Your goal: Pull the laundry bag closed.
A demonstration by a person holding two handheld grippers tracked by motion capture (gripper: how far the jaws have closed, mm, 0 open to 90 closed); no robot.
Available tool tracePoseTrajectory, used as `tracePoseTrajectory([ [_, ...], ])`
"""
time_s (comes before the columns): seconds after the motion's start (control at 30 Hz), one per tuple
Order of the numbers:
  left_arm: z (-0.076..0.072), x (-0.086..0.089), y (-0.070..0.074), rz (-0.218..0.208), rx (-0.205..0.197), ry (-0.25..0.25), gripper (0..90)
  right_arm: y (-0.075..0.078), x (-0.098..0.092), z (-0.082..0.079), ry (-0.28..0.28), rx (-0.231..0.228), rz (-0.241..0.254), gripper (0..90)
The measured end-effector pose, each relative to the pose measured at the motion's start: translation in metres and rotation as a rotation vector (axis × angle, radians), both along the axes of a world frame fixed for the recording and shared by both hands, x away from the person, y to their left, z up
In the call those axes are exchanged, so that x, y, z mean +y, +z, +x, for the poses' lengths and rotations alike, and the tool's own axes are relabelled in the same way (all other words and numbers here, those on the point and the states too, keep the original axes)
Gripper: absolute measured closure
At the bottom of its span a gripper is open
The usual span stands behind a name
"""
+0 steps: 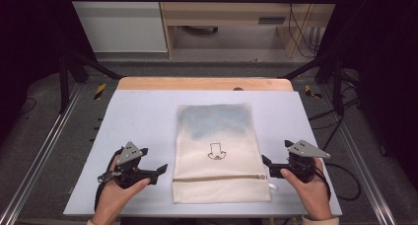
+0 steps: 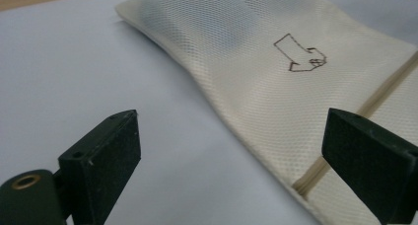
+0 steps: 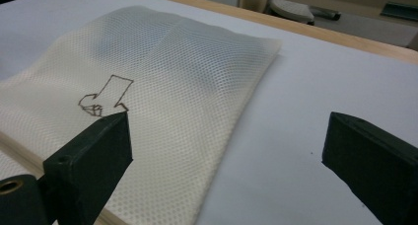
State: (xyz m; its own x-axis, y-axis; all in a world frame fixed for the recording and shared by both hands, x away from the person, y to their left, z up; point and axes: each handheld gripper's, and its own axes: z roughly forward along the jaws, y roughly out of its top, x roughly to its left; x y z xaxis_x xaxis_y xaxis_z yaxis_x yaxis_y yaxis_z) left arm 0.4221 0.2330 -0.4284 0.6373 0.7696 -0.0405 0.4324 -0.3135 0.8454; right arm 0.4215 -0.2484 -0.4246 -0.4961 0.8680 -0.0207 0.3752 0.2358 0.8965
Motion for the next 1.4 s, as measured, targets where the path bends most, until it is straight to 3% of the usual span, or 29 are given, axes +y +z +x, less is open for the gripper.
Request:
tracePoseTrajectory([
  [0.13,0.003,0.017,0.002,0.002,-0.034,0.026,5.7,0.001,-0.016,0.0,-0.053,-0.019,0.033,5.2],
  [0.43,0.008,0.045,0.002,0.019,-0.066,0.071,4.6,-0.002,-0.035,0.001,-0.109,-0.014,0.039,5.6],
  [0.5,0.011,0.056,0.001,0.026,-0.07,0.102,4.5,-0.004,-0.038,0.001,-0.118,-0.009,0.035,5.9],
  [0.73,0.016,0.076,-0.003,0.07,-0.041,0.156,4.5,-0.011,-0.045,0.003,-0.142,0.016,0.01,6.7],
  [0.97,0.023,0.092,-0.013,0.142,-0.034,0.199,4.5,-0.026,-0.052,0.007,-0.164,0.087,-0.039,8.0],
  [1.0,0.027,0.095,-0.017,0.174,0.003,0.206,4.6,-0.03,-0.053,0.007,-0.164,0.109,-0.038,8.0],
  [1.07,0.029,0.097,-0.02,0.192,0.057,0.209,5.9,-0.032,-0.054,0.008,-0.17,0.123,-0.055,8.7],
  [1.17,0.029,0.097,-0.021,0.191,0.074,0.199,5.9,-0.032,-0.055,0.008,-0.174,0.137,-0.054,8.7],
  [1.2,0.029,0.096,-0.022,0.216,0.104,0.199,5.6,-0.032,-0.054,0.008,-0.175,0.15,-0.047,8.4],
  [1.27,0.03,0.096,-0.024,0.234,0.123,0.203,5.6,-0.033,-0.054,0.008,-0.173,0.162,-0.049,7.9],
  [1.4,0.031,0.097,-0.025,0.223,0.153,0.205,5.5,-0.034,-0.053,0.009,-0.171,0.172,-0.046,6.9],
])
